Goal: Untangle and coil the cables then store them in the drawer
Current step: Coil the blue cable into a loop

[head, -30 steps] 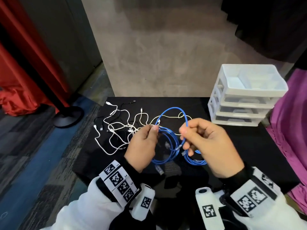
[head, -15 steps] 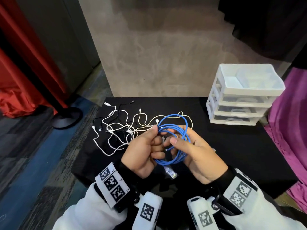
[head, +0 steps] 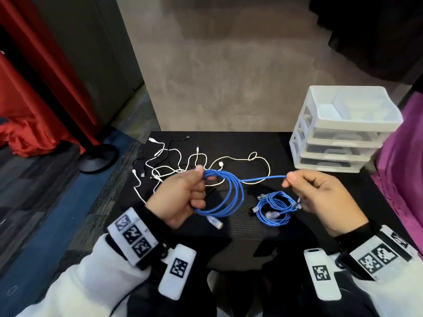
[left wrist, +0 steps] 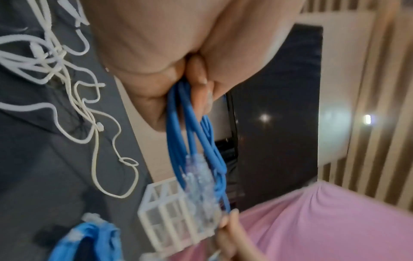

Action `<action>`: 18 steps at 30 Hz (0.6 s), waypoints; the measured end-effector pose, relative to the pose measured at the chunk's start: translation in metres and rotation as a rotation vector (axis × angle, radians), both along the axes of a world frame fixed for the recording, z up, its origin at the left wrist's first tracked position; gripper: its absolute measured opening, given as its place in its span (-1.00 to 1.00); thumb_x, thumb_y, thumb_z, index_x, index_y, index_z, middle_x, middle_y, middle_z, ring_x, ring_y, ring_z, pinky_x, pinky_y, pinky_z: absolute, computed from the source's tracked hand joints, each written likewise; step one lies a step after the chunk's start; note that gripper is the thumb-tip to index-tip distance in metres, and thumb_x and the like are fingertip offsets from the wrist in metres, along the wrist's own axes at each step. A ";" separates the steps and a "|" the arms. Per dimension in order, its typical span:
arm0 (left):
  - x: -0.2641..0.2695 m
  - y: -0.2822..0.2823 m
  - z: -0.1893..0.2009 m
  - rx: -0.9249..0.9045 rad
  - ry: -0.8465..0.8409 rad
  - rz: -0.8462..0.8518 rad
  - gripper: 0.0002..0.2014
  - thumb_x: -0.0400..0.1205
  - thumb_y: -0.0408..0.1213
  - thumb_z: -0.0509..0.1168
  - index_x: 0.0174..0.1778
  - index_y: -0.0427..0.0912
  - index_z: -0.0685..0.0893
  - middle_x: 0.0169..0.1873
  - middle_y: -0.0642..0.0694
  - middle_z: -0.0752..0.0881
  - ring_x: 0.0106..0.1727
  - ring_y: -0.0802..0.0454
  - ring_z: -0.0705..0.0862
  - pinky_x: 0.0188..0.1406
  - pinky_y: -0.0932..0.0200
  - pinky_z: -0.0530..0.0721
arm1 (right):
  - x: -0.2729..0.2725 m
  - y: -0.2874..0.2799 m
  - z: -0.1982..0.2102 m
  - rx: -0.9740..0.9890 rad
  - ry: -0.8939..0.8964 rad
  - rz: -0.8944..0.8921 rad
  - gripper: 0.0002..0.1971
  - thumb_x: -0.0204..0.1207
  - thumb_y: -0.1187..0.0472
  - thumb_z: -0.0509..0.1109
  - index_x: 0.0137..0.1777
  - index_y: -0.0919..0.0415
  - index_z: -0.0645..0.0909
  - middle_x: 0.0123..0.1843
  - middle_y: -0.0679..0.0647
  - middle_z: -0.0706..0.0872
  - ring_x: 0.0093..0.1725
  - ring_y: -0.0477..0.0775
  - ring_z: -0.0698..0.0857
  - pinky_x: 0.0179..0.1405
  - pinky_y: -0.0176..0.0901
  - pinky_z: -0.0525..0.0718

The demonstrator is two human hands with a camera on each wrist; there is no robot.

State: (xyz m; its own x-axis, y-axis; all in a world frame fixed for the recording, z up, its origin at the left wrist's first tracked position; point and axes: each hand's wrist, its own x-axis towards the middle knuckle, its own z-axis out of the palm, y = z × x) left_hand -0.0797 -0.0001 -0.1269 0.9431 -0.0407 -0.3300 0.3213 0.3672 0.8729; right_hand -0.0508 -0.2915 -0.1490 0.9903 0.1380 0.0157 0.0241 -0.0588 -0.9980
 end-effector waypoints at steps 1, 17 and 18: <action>0.000 -0.004 -0.004 0.106 -0.040 -0.012 -0.63 0.85 -0.14 0.11 0.07 -0.38 0.67 -0.56 0.11 0.25 -0.58 0.23 0.15 -0.66 0.37 0.24 | 0.001 0.000 0.000 0.049 0.041 -0.031 -0.71 0.64 0.02 0.41 -0.15 0.22 0.77 -0.45 0.05 0.32 -0.56 -0.07 0.15 -0.51 -0.27 0.06; 0.011 -0.027 -0.046 0.718 -0.352 0.346 -0.64 0.66 0.29 0.07 -0.24 0.19 0.61 -0.48 0.23 0.60 -0.40 0.06 0.53 -0.23 -0.35 0.64 | -0.014 0.034 0.022 0.747 0.477 0.083 -0.78 0.77 0.14 0.25 -0.05 0.25 0.58 -0.43 -0.01 0.39 -0.67 -0.18 0.28 -0.79 -0.38 0.20; 0.010 -0.031 -0.047 0.714 -0.353 0.362 -0.63 0.66 0.29 0.06 -0.23 0.17 0.60 -0.47 0.23 0.61 -0.40 0.02 0.54 -0.24 -0.34 0.65 | -0.015 0.038 0.020 0.764 0.470 0.053 -0.79 0.78 0.14 0.25 -0.04 0.24 0.57 -0.41 0.00 0.42 -0.64 -0.17 0.31 -0.76 -0.37 0.27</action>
